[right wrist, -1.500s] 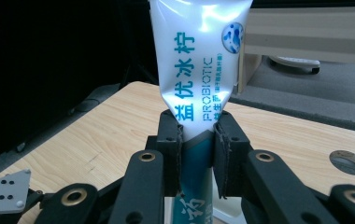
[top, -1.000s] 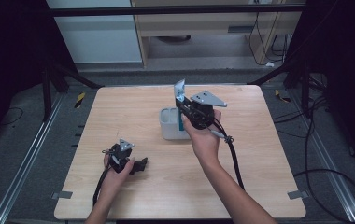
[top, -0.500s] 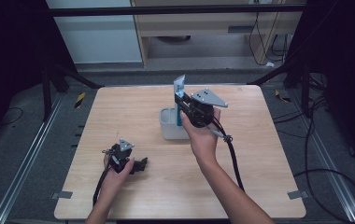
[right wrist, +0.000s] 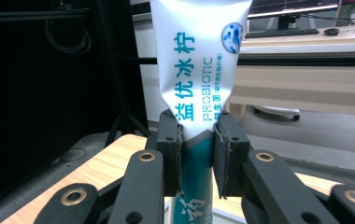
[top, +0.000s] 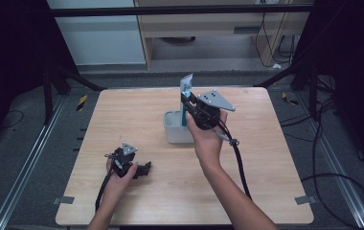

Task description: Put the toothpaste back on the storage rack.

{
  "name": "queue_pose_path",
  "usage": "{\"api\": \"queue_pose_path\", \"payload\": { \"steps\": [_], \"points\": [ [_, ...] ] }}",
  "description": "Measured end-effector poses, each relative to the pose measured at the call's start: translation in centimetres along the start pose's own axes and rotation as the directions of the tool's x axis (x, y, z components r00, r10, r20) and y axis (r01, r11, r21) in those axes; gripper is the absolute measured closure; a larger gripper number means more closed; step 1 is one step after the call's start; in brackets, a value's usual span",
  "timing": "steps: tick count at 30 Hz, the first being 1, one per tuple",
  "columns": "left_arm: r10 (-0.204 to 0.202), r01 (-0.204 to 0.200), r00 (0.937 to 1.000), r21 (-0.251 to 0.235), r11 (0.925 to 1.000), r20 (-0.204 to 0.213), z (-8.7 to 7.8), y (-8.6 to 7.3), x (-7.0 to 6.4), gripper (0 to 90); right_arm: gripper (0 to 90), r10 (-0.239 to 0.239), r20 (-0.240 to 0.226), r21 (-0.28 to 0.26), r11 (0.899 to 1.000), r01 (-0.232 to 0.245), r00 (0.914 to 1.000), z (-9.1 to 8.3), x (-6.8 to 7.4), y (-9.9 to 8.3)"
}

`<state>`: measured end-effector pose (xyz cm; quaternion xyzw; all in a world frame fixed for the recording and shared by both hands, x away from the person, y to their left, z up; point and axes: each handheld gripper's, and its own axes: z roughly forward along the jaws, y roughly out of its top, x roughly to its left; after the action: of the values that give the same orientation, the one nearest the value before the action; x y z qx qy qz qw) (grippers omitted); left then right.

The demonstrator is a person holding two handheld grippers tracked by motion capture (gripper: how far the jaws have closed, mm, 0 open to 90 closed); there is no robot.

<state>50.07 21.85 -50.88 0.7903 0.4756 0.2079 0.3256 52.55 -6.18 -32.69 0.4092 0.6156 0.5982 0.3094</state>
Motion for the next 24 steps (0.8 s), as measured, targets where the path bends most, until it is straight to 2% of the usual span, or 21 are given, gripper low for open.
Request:
{"api": "queue_pose_path", "payload": {
  "steps": [19,24],
  "points": [
    [0.0,0.0,1.0,0.0,1.0,0.0,0.0,0.0,0.0,0.0,75.0,-0.017,0.009,-0.07,0.997,0.018,0.9998,0.69,-0.01,0.33],
    [0.002,-0.002,1.0,0.001,1.0,0.0,0.03,0.05,-0.01,0.0,74.9,-0.033,0.018,-0.089,0.995,0.035,0.9993,0.68,0.14,0.17]
  ]
}}
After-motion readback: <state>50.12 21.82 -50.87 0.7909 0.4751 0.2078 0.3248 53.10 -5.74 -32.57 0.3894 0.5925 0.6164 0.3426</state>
